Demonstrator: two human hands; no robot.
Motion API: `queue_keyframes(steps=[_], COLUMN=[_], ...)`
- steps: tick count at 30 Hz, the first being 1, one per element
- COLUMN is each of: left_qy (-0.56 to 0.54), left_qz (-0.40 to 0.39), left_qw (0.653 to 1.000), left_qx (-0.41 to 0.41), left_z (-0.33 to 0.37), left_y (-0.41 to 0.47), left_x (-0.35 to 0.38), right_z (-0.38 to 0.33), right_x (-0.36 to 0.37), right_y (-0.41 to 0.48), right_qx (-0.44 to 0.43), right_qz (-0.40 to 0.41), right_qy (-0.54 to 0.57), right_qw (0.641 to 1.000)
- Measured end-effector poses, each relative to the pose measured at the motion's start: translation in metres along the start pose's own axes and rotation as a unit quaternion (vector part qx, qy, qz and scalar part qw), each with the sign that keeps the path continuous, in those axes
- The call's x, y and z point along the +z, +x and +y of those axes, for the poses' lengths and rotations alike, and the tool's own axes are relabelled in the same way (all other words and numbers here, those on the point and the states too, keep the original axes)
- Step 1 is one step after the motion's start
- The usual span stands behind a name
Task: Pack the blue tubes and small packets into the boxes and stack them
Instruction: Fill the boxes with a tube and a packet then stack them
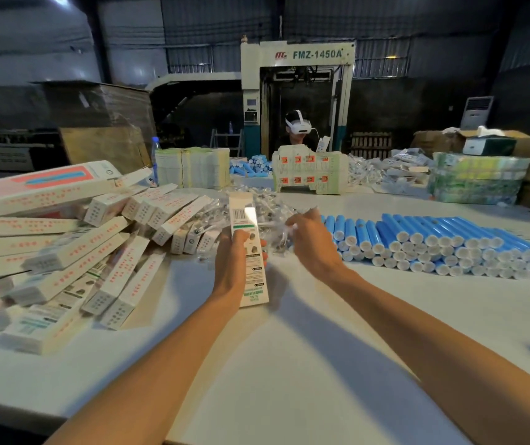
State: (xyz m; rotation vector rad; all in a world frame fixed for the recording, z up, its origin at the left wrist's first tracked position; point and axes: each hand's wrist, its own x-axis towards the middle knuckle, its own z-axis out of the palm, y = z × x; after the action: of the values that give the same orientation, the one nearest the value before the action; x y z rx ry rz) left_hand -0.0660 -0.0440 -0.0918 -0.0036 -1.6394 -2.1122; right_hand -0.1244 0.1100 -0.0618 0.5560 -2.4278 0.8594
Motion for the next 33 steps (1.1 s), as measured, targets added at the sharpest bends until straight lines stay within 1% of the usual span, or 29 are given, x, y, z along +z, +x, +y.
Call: queue_keyframes(steps=[2, 4, 7, 10, 13, 17, 20, 24, 26, 29, 33], left_qy=[0.014, 0.024, 0.003, 0.008, 0.003, 0.0, 0.005, 0.008, 0.012, 0.016, 0.024], left_qz=[-0.041, -0.103, -0.193, -0.247, -0.271, -0.295, -0.296, -0.294, -0.294, -0.295, -0.276], left_qw=[0.999, 0.994, 0.98, 0.968, 0.962, 0.955, 0.955, 0.956, 0.955, 0.955, 0.961], left_qx=[-0.012, -0.022, -0.042, -0.045, -0.047, -0.032, -0.025, -0.028, -0.028, -0.024, -0.005], left_z=[-0.001, -0.001, 0.0, 0.004, 0.008, 0.012, 0.013, 0.014, 0.014, 0.013, 0.013], left_y=[-0.009, -0.02, -0.037, -0.048, -0.054, -0.059, -0.06, -0.061, -0.06, -0.06, -0.059], left_x=[0.007, 0.016, 0.03, 0.038, 0.041, 0.044, 0.044, 0.044, 0.043, 0.043, 0.044], right_z=[0.006, 0.01, 0.008, 0.005, 0.0, -0.013, -0.023, -0.029, -0.029, -0.027, -0.016], right_x=[-0.038, -0.077, -0.132, -0.17, -0.183, -0.174, -0.165, -0.151, -0.144, -0.138, -0.127], right_y=[-0.003, -0.006, -0.014, -0.021, -0.023, -0.022, -0.019, -0.016, -0.014, -0.013, -0.022], right_qx=[0.031, 0.048, 0.044, 0.031, 0.005, -0.008, -0.023, -0.035, -0.036, -0.068, -0.11], right_qz=[0.036, 0.072, 0.104, 0.124, 0.109, 0.081, 0.051, -0.022, -0.019, 0.004, -0.024], right_qy=[0.068, 0.147, 0.267, 0.324, 0.299, 0.272, 0.282, 0.256, 0.252, 0.175, 0.062], right_qw=[0.997, 0.985, 0.957, 0.937, 0.948, 0.959, 0.958, 0.966, 0.967, 0.982, 0.992])
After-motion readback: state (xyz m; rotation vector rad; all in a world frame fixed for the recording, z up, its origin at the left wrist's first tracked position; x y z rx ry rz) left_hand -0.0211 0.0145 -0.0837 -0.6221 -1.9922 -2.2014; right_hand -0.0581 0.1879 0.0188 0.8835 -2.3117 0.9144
